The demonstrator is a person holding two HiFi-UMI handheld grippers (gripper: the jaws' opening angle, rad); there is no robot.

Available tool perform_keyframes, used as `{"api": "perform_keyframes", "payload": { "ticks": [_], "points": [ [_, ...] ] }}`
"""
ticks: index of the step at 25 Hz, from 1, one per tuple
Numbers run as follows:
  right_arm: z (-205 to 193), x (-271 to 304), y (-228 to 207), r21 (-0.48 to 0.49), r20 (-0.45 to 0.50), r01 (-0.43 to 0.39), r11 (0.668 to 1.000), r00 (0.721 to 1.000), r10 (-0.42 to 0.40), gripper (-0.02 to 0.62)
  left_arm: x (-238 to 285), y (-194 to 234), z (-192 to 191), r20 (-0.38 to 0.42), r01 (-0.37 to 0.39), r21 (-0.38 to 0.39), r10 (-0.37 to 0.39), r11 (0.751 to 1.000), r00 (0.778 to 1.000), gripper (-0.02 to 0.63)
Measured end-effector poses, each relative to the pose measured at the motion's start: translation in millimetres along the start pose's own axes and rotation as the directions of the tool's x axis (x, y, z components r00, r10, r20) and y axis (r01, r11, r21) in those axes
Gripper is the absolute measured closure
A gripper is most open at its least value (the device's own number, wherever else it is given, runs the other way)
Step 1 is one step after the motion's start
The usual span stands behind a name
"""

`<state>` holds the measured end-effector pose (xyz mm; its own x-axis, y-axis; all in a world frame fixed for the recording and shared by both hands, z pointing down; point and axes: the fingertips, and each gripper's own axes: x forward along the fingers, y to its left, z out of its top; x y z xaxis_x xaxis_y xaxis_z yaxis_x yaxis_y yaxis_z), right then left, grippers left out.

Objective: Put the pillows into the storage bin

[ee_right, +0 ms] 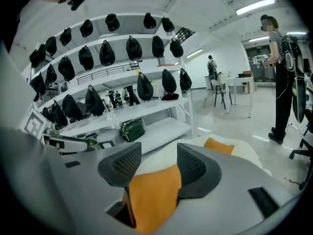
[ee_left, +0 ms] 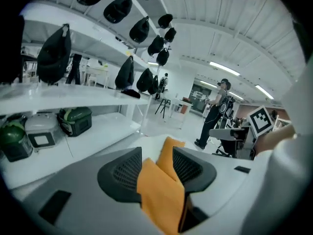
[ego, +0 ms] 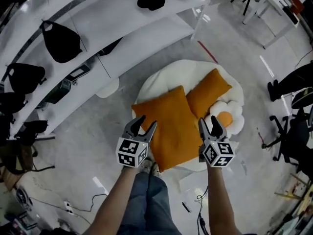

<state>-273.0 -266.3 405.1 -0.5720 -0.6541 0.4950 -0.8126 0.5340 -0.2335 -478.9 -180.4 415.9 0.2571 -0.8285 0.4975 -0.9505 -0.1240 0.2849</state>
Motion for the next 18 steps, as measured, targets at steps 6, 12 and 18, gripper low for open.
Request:
{"api": "perform_keyframes", "payload": {
  "ticks": [6, 12, 18],
  "points": [
    [-126.5, 85.2, -36.6, -0.082, -0.195, -0.092, 0.992, 0.978, 0.075, 0.385, 70.8, 45.3, -123.3, -0.098, -0.085, -0.127, 0.073, 0.988, 0.993, 0.371],
    [-239.6, 148.3, -62.8, -0.083, -0.345, -0.169, 0.982, 0.930, 0.131, 0.334, 115.2, 60.8, -256.7, -0.218, -0.133, -0.249, 0.079, 0.959, 0.973, 0.301],
    [-319.8, 163.1, -81.5, -0.081, -0.500, -0.229, 0.970, 0.851, 0.159, 0.182, 131.0, 61.7, -354.2, -0.345, -0.171, -0.317, 0.055, 0.933, 0.937, 0.281]
  ]
}}
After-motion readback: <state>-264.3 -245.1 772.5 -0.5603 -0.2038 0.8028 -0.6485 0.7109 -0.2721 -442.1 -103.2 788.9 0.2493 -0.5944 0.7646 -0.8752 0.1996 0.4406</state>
